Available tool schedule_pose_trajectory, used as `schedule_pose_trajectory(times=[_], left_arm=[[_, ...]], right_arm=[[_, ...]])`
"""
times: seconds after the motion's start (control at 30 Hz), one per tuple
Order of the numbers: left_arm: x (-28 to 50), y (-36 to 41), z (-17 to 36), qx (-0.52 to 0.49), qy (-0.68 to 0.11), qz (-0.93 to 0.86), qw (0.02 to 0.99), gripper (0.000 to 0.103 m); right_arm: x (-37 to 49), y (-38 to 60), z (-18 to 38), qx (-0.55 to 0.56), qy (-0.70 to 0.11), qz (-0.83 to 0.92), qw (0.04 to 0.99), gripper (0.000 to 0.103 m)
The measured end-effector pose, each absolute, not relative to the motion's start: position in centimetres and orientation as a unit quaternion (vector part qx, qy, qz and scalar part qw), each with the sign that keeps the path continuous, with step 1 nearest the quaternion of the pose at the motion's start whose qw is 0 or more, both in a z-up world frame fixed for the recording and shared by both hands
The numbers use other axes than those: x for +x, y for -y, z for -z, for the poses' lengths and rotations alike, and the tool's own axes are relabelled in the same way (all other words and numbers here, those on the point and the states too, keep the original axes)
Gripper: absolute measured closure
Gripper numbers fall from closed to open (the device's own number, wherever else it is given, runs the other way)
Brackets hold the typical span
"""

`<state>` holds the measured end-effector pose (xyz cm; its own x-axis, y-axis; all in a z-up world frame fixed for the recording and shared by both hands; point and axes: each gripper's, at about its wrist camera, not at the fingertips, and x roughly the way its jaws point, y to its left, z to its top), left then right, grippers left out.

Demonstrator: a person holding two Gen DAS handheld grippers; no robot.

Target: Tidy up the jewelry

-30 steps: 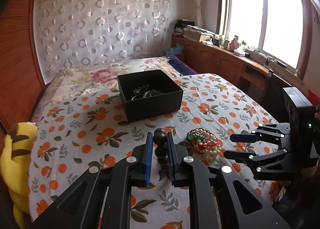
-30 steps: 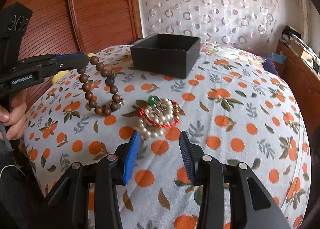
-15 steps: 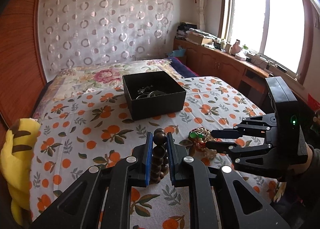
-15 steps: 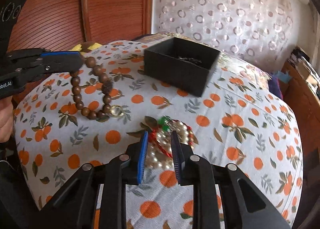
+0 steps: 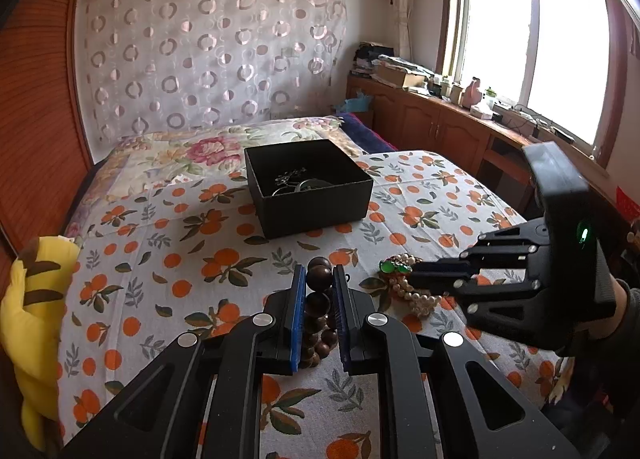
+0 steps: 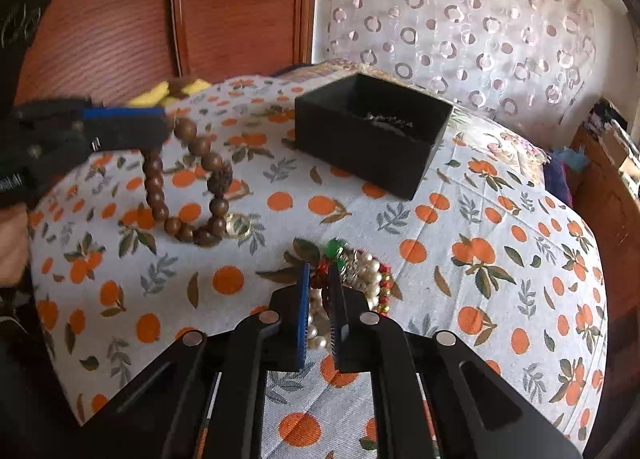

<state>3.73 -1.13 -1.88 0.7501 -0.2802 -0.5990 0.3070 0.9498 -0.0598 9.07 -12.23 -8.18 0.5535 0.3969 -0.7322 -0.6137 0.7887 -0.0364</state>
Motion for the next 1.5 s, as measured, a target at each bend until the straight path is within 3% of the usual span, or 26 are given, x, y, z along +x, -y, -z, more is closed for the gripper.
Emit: schedule_pose_trajectory(times=[0.9, 1.2, 1.27, 1.3, 1.33, 1.5], left_arm=[[6.8, 1.7, -2.1, 0.029, -0.281, 0.151, 0.947, 0.090], [7.9, 2.0, 0.3, 0.040, -0.316, 0.146, 0.937, 0.090], [8.2, 2.2, 1.1, 0.044, -0.325, 0.141, 0.934, 0.085], [8.3, 2.3, 1.4, 0.045, -0.330, 0.142, 0.932, 0.073], [8.3, 2.4, 1.7, 0.044, -0.333, 0.145, 0.931, 0.068], [8.4, 3.3, 3.1, 0.046, -0.347, 0.155, 0.924, 0.067]], right_arm=[[11.1, 16.2, -0.6, -0.056, -0.288, -0.304, 0.906, 0.094], [11.1, 15.7, 1.4, -0.056, -0.318, -0.313, 0.893, 0.094], [11.2, 15.7, 1.9, -0.055, -0.325, -0.310, 0.892, 0.094], [11.3, 15.7, 2.0, -0.054, -0.326, -0.309, 0.892, 0.094], [11.3, 15.7, 2.1, -0.054, -0.326, -0.309, 0.892, 0.094], [11.7, 16.1, 2.6, -0.062, -0.330, -0.295, 0.895, 0.094]])
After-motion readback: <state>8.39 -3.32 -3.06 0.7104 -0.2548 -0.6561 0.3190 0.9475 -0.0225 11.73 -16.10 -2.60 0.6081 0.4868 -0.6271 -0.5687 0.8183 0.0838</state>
